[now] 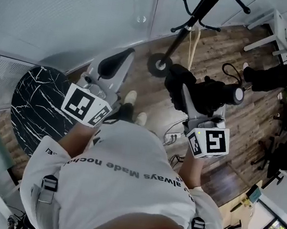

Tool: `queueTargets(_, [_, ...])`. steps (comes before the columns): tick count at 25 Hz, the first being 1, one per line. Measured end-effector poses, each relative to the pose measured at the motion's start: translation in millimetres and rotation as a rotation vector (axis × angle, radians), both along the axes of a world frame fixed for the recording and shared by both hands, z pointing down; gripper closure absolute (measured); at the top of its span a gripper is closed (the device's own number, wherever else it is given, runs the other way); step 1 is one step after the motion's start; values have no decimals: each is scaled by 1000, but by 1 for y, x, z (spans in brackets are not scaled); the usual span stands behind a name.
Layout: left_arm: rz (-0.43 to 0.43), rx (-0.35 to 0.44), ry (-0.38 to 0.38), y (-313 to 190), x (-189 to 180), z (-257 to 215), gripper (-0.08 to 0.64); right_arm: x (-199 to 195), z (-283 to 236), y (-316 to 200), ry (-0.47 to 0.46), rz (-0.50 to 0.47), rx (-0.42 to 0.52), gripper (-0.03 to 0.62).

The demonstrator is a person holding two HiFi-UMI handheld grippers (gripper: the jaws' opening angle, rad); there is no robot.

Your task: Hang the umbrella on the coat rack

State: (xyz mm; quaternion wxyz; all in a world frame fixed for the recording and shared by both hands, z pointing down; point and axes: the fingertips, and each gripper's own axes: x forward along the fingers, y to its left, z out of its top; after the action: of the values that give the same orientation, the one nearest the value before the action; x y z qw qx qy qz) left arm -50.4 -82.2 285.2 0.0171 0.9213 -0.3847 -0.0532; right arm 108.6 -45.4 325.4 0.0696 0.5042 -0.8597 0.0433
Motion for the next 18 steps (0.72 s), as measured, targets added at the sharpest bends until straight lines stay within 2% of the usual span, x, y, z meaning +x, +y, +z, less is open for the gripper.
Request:
queueTargets(8, [53, 14, 15, -86, -30, -6, 557, -40, -6, -82, 28, 33, 16, 322])
queueTargets(14, [126, 4, 1, -120, -22, 1, 557, -48, -1, -114, 27, 75, 16, 322])
queueTargets(18, [144, -5, -8, -127, -11, 7, 557, -41, 2, -122, 26, 82, 15, 322])
